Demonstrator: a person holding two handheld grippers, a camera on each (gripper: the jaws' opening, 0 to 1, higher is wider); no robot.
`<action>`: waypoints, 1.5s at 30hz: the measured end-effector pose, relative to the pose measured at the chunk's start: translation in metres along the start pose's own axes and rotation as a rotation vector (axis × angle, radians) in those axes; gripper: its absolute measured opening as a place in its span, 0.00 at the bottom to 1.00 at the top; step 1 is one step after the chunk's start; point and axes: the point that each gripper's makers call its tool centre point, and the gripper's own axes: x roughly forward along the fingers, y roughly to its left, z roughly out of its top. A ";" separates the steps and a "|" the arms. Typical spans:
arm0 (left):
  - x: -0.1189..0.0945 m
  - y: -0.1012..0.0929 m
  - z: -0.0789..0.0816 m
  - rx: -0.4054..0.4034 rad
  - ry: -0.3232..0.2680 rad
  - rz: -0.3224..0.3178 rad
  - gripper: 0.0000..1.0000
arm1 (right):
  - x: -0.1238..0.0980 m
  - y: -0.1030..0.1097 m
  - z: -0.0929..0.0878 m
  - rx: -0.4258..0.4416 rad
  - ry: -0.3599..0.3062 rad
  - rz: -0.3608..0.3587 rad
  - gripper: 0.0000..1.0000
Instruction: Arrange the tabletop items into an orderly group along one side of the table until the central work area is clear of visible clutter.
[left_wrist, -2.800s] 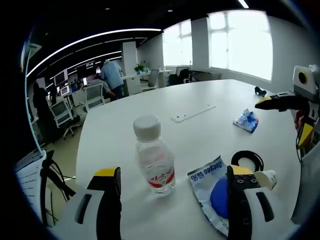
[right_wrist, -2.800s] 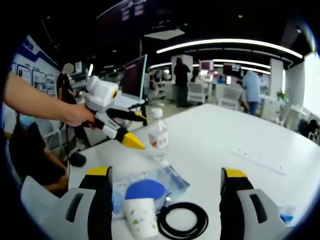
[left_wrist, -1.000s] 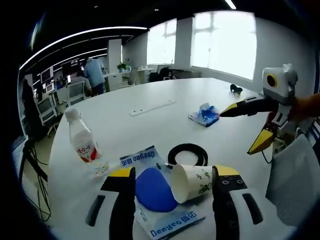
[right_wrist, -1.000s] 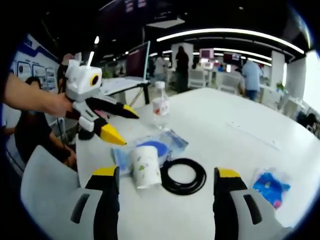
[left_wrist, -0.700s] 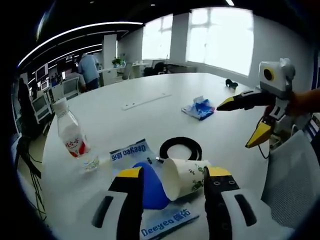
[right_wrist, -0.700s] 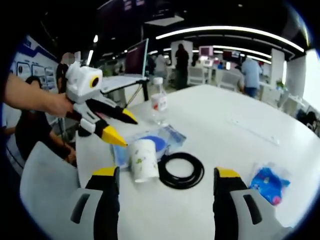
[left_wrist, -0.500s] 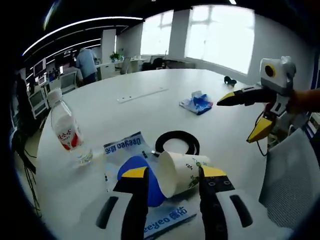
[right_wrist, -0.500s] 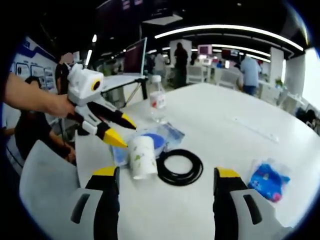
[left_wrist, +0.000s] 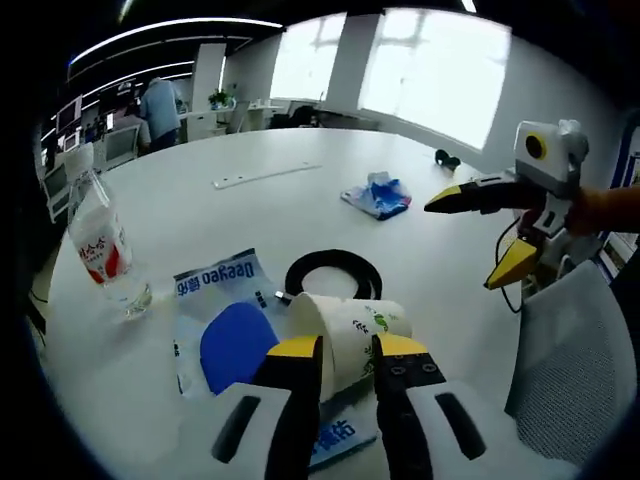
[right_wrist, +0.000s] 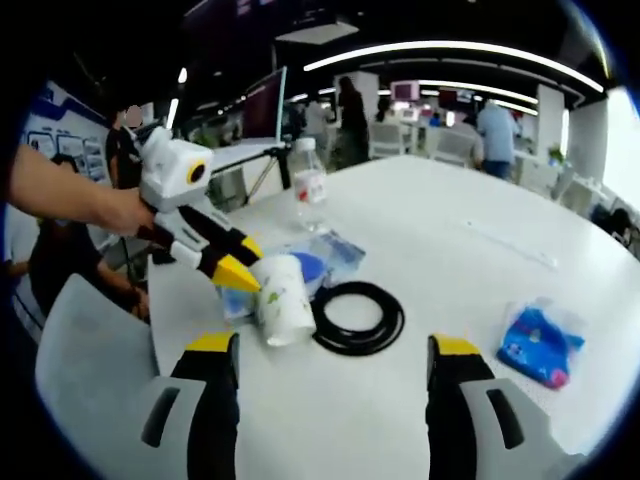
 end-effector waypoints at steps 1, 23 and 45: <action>0.000 -0.001 0.000 0.003 -0.002 -0.004 0.16 | 0.000 0.000 0.000 0.001 0.001 0.000 0.74; 0.001 -0.022 0.026 0.044 -0.045 -0.108 0.01 | 0.016 0.000 -0.001 0.003 0.017 0.027 0.73; -0.019 -0.007 0.047 0.139 -0.045 -0.058 0.01 | 0.036 0.010 0.003 -0.056 0.034 0.092 0.56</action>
